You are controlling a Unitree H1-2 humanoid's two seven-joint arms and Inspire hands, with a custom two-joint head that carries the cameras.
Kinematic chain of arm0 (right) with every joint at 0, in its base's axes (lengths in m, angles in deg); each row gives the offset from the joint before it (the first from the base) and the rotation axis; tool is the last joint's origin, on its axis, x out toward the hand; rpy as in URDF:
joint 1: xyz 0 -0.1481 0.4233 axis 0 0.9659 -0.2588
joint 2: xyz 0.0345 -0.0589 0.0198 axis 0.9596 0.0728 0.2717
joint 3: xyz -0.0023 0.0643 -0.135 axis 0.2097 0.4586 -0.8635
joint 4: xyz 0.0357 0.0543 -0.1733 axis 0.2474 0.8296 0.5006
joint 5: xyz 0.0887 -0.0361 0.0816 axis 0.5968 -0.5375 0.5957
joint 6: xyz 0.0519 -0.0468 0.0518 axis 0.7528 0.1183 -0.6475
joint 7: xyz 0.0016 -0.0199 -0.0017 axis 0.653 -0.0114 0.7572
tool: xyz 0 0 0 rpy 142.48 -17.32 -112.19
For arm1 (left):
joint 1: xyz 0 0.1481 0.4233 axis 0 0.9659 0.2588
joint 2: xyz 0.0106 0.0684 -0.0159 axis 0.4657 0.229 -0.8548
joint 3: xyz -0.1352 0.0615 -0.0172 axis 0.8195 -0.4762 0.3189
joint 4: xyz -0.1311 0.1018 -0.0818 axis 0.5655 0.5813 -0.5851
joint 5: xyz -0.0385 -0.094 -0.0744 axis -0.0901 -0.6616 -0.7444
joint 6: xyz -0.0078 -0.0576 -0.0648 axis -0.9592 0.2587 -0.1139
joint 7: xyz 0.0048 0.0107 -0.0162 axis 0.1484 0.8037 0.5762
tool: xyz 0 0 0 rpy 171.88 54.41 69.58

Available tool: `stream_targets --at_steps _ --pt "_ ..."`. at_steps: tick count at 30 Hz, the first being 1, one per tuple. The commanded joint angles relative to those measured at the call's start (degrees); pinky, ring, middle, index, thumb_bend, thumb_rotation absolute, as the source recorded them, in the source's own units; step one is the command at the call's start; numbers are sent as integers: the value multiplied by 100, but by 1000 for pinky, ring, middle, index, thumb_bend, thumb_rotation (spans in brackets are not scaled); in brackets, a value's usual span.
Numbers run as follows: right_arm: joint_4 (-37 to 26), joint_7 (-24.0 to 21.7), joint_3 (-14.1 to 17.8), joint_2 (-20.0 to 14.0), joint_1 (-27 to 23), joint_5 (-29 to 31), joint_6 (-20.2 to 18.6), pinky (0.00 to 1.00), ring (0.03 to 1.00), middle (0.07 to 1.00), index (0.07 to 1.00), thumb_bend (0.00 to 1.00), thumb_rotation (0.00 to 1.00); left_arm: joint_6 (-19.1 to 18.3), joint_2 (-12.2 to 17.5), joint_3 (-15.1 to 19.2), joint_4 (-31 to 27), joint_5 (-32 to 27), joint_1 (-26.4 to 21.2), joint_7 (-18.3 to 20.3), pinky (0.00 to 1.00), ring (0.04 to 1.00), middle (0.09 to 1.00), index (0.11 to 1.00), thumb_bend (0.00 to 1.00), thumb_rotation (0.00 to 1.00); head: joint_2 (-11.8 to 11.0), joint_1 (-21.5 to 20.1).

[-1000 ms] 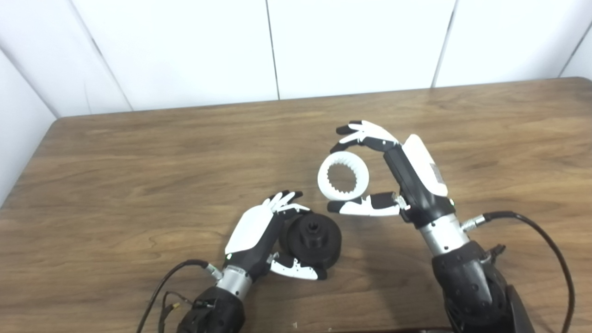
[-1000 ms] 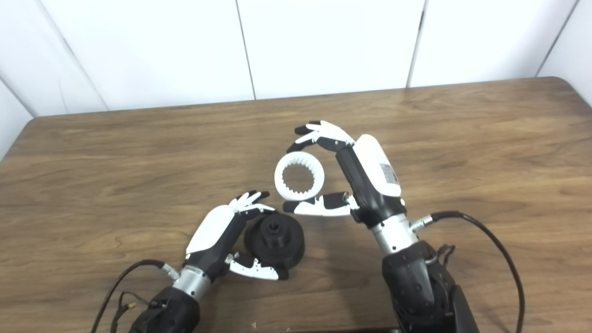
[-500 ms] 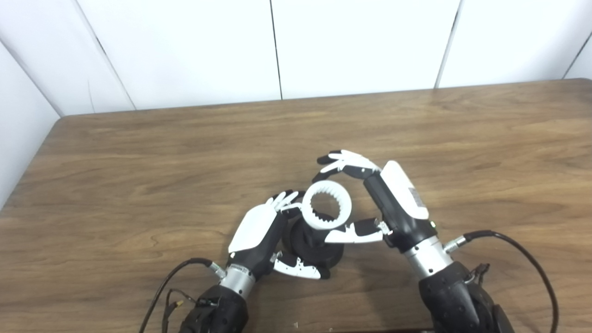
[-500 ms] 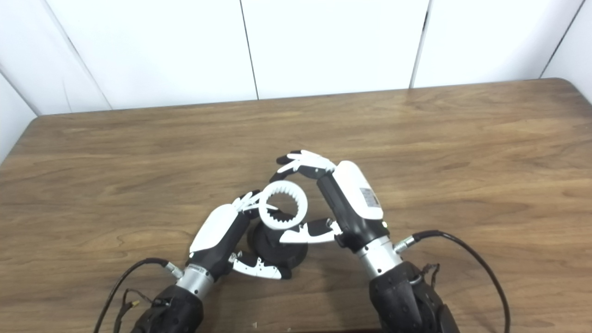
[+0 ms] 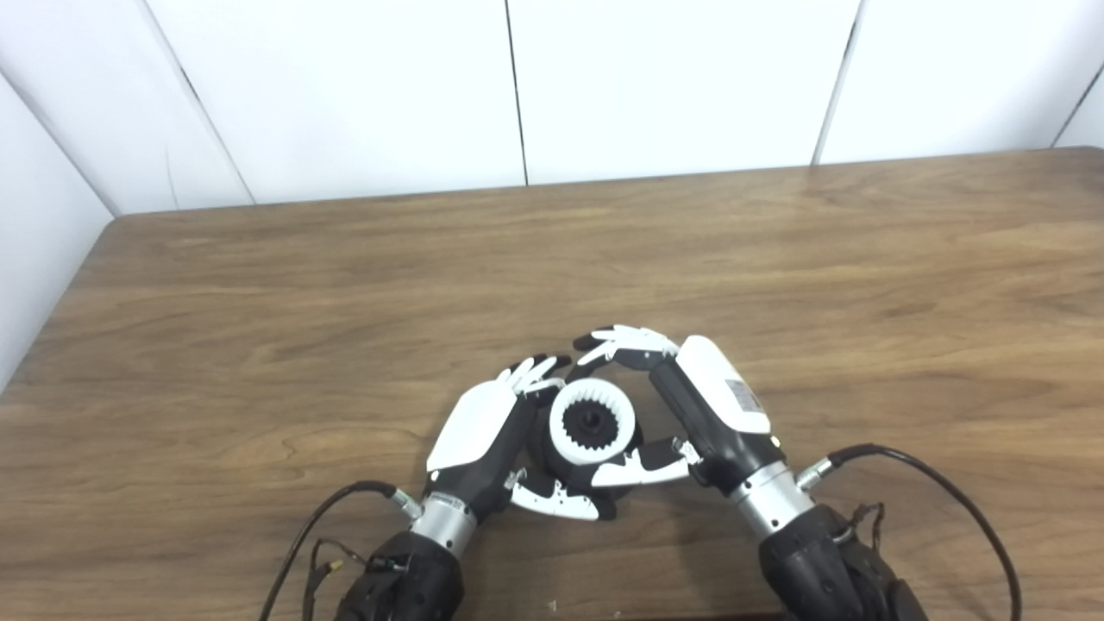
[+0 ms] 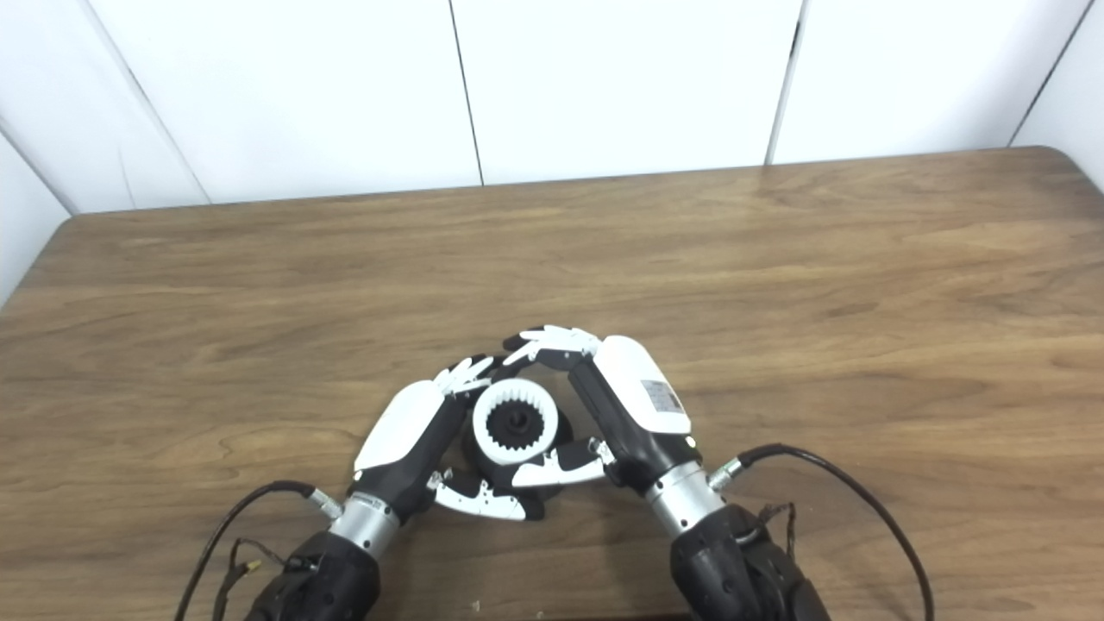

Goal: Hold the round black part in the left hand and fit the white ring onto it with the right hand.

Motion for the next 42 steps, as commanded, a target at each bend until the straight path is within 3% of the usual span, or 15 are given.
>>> stream_targets --at_steps 1,21,27,29,32,36,42 --pt "-42 69 1 69 -103 -28 153 886 850 789 484 514 144 62 22 3 -71 43 -110 -62 988 981 945 605 910 280 10 7" --pt "641 204 159 18 -179 -22 245 892 861 790 485 513 146 -46 50 5 -221 56 -90 45 991 988 948 610 909 271 75 18" --pt "565 -169 128 -79 -224 -173 -147 831 864 817 495 511 162 -59 63 11 -239 39 -90 48 990 990 949 610 909 268 85 -6" --pt "498 -373 93 -161 -269 -209 -268 849 890 861 683 711 416 -84 64 12 -250 36 -96 70 992 992 950 611 907 272 87 -11" --pt "376 -642 45 -271 -332 -245 -413 865 918 910 827 845 571 -63 59 18 -232 17 -108 50 986 988 948 609 908 271 93 -8" --pt "249 -878 11 -402 -386 -220 -520 860 924 932 888 932 640 -88 45 19 -216 28 -117 46 985 988 947 607 919 264 99 -11" --pt "168 -1086 20 -437 -411 -179 -648 882 940 950 922 996 668 -69 59 32 -193 0 -135 43 986 990 950 609 923 277 98 -13"
